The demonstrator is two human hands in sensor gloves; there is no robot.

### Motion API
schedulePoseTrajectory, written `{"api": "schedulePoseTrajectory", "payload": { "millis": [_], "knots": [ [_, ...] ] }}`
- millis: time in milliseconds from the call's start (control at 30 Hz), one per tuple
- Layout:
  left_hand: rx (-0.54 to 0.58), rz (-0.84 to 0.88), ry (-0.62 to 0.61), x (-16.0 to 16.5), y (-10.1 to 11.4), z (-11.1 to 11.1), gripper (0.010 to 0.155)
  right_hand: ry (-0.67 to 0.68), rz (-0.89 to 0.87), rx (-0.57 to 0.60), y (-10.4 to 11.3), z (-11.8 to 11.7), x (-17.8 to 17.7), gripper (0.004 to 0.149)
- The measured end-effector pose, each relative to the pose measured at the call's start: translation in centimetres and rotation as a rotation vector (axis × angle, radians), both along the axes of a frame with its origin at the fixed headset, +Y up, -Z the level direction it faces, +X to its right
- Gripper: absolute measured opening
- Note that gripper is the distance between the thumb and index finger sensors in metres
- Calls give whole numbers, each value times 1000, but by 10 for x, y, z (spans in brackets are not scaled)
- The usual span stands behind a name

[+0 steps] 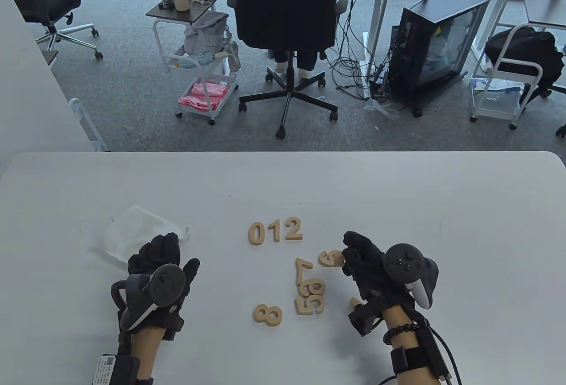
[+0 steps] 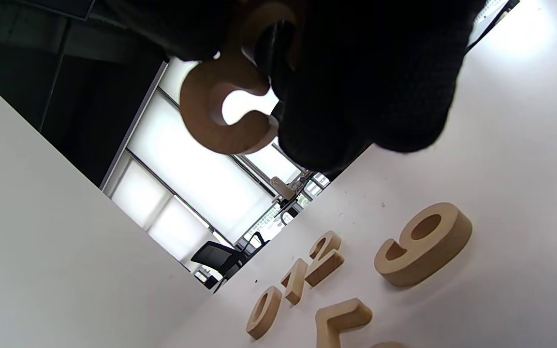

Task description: Empty bag and arrange number blocks in order

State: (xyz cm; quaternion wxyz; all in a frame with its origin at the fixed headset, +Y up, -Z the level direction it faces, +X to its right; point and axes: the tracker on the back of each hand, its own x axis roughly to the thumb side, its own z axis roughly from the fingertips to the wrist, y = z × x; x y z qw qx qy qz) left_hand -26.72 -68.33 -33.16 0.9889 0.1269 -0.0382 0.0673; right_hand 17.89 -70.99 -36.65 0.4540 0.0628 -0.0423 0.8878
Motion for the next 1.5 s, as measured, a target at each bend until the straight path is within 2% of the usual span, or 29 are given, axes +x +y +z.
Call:
{"api": "schedulePoseTrajectory", "payload": {
  "millis": [133, 367, 500, 600, 800, 1067, 1267, 1500],
  "knots": [
    [3, 4, 0, 0, 0, 0, 78, -15, -96, -32, -1, 0, 1, 47],
    [15, 13, 4, -2, 2, 1, 77, -4, -231, -79, -2, -4, 0, 51],
    [15, 12, 1, -2, 2, 0, 77, -6, -353, -141, -6, -10, -1, 51],
    [13, 7, 1, -1, 1, 0, 77, -43, -370, -171, -5, -20, -2, 49],
    [16, 8, 0, -2, 2, 1, 77, -156, -110, -197, 13, -50, -12, 46],
    [18, 12, -2, -2, 2, 1, 77, -213, 64, -253, 28, -88, -39, 49],
    [21, 14, 0, -2, 2, 1, 77, -265, 214, -290, 20, -115, -55, 48],
    [8, 19, -1, -2, 0, 0, 77, -363, 297, -336, 0, -135, -66, 46]
  ]
}}
